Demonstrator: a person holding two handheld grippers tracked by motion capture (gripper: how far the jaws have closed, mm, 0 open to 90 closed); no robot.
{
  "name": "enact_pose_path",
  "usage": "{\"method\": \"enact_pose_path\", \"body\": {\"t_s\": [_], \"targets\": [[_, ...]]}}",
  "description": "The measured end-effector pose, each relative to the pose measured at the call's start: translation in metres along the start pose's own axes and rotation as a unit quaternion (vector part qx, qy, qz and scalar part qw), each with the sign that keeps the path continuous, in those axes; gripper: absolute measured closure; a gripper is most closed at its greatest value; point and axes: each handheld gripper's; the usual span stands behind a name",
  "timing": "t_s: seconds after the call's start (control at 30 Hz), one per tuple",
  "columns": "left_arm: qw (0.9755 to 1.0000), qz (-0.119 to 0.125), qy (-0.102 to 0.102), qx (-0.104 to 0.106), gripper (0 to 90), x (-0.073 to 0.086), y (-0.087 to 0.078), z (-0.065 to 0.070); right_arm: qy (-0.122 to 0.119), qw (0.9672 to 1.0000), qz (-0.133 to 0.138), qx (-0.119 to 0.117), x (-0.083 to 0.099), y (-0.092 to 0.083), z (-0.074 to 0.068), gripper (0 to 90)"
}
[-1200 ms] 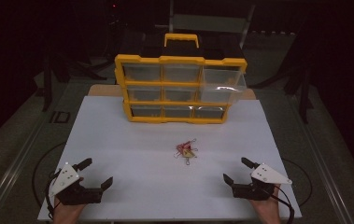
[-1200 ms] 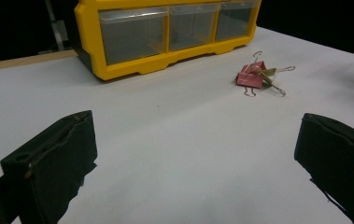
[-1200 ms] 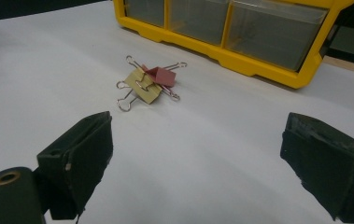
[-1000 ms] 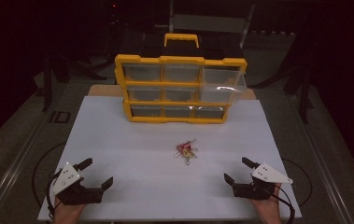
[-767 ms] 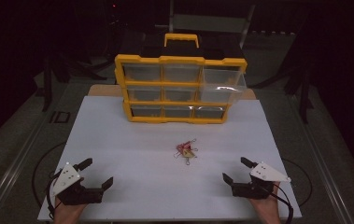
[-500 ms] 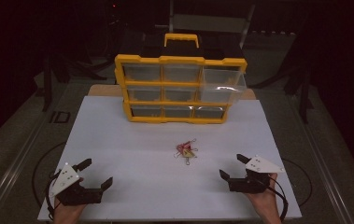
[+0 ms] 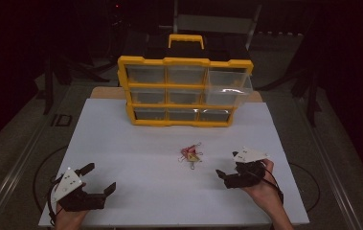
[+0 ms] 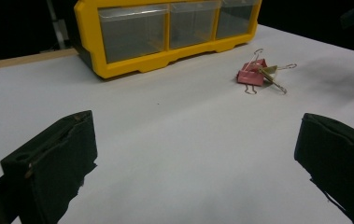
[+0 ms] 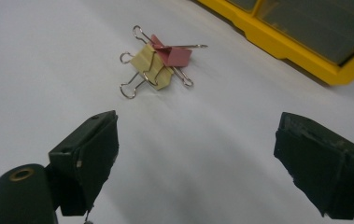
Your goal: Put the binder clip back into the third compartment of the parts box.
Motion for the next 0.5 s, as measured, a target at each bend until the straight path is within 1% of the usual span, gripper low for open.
{"method": "enact_pose_path", "body": {"t_s": [0.2, 0.27, 0.3, 0.4, 0.5], "targets": [[1.0000, 0.000, 0.000, 0.000, 0.1, 0.000, 0.000, -0.001, -0.030, 0.9991, -0.031, -0.001, -0.020, 0.005, -0.001, 13.3], [1.0000, -0.001, 0.000, 0.001, 0.1, 0.000, 0.000, -0.001, -0.040, 0.9985, -0.039, -0.001, -0.027, 0.007, -0.001, 13.3], [1.0000, -0.001, 0.000, 0.001, 0.1, 0.000, 0.000, -0.001, -0.040, 0.9984, -0.041, -0.001, -0.029, 0.008, -0.002, 13.3], [1.0000, -0.002, -0.002, 0.002, 0.1, 0.000, 0.000, -0.001, -0.058, 0.9969, -0.052, 0.000, -0.037, 0.011, -0.003, 13.4], [1.0000, -0.001, -0.001, 0.002, 0.1, 0.000, 0.000, -0.001, -0.068, 0.9959, -0.060, -0.004, -0.043, 0.015, -0.005, 13.5]]}}
Point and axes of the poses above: each handheld gripper's, and its own axes: y roughly forward along the jaws, x roughly out of its underside, z roughly to its right, and after that the axes turned 10 degrees about -z, right-handed
